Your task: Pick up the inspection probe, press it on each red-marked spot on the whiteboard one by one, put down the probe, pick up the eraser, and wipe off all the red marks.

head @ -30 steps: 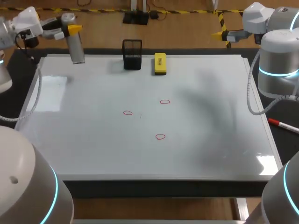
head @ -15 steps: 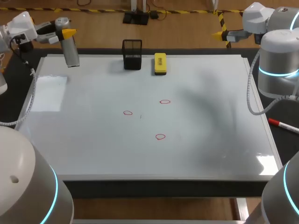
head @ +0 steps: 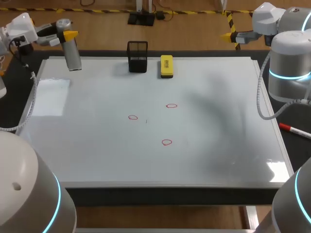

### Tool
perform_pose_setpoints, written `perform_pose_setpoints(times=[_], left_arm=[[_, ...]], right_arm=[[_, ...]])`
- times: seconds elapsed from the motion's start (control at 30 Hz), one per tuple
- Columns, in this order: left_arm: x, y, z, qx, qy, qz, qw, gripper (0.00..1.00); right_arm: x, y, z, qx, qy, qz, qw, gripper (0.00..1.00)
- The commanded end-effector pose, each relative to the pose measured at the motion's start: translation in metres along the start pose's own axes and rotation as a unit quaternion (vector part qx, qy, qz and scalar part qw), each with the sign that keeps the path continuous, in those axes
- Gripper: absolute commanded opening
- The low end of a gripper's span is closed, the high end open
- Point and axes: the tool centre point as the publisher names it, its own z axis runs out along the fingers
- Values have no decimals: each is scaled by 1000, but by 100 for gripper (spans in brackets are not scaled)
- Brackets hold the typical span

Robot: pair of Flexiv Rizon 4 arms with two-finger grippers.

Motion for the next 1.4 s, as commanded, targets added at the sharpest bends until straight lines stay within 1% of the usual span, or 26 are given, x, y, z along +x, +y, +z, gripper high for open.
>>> perform_pose_setpoints(times=[0.03, 0.13, 0.17, 0.27, 0.37, 0.43, 0.47, 0.53, 0.57, 0.63, 0.67, 0.7, 0.77, 0.9, 0.97, 1.0, 1.03, 1.07, 1.1, 1.17, 1.23, 1.27, 1.3, 1.33, 1.37, 1.4], left_arm=[[1, -1, 0, -1, -2, 0, 1000, 0], [1, -1, 0, -1, -2, 0, 1000, 0], [1, -1, 0, -1, -2, 0, 1000, 0], [1, -1, 0, -1, -2, 0, 1000, 0], [1, -1, 0, -1, -2, 0, 1000, 0], [1, -1, 0, -1, -2, 0, 1000, 0], [1, -1, 0, -1, -2, 0, 1000, 0], [1, -1, 0, -1, -2, 0, 1000, 0], [1, -1, 0, -1, -2, 0, 1000, 0], [1, -1, 0, -1, -2, 0, 1000, 0], [1, -1, 0, -1, -2, 0, 1000, 0], [1, -1, 0, -1, -2, 0, 1000, 0], [1, -1, 0, -1, -2, 0, 1000, 0], [1, -1, 0, -1, -2, 0, 1000, 0], [1, -1, 0, -1, -2, 0, 1000, 0], [1, -1, 0, -1, -2, 0, 1000, 0], [1, -1, 0, -1, -2, 0, 1000, 0], [1, -1, 0, -1, -2, 0, 1000, 0], [1, -1, 0, -1, -2, 0, 1000, 0], [1, -1, 0, -1, -2, 0, 1000, 0], [1, -1, 0, -1, -2, 0, 1000, 0], [1, -1, 0, -1, -2, 0, 1000, 0], [1, -1, 0, -1, -2, 0, 1000, 0], [1, -1, 0, -1, -2, 0, 1000, 0], [1, -1, 0, -1, -2, 0, 1000, 0], [1, -1, 0, -1, -2, 0, 1000, 0]], right_arm=[[0, 0, 0, 0, 0, 0, 1000, 100], [0, 0, 0, 0, 0, 0, 1000, 100], [3, 2, 4, 20, 23, -30, 999, 100], [12, 7, 15, 45, 88, -75, 992, 100], [20, 10, 25, 62, 141, -105, 982, 100], [23, 10, 30, 73, 167, -120, 976, 100], [27, 9, 35, 97, 191, -144, 966, 100], [32, 8, 42, 121, 220, -173, 952, 100], [35, 7, 45, 142, 234, -193, 942, 100], [39, 6, 51, 168, 250, -227, 926, 100], [42, 6, 55, 184, 260, -246, 915, 100], [46, 5, 60, 207, 275, -276, 898, 100], [52, 5, 66, 223, 301, -307, 875, 100], [65, 6, 78, 261, 358, -381, 811, 100], [71, 5, 84, 278, 384, -415, 777, 100], [74, 4, 87, 290, 393, -434, 757, 100], [77, 2, 90, 310, 396, -459, 732, 100], [80, 0, 93, 320, 406, -473, 714, 100], [84, -1, 95, 324, 416, -481, 701, 100], [90, -4, 100, 340, 426, -516, 661, 100], [96, -5, 104, 343, 436, -532, 640, 100], [98, -6, 105, 348, 441, -547, 621, 100], [101, -8, 106, 349, 449, -553, 609, 100], [103, -8, 107, 351, 448, -571, 592, 100], [103, -9, 109, 352, 448, -579, 583, 100], [107, -8, 109, 340, 462, -575, 583, 100]])
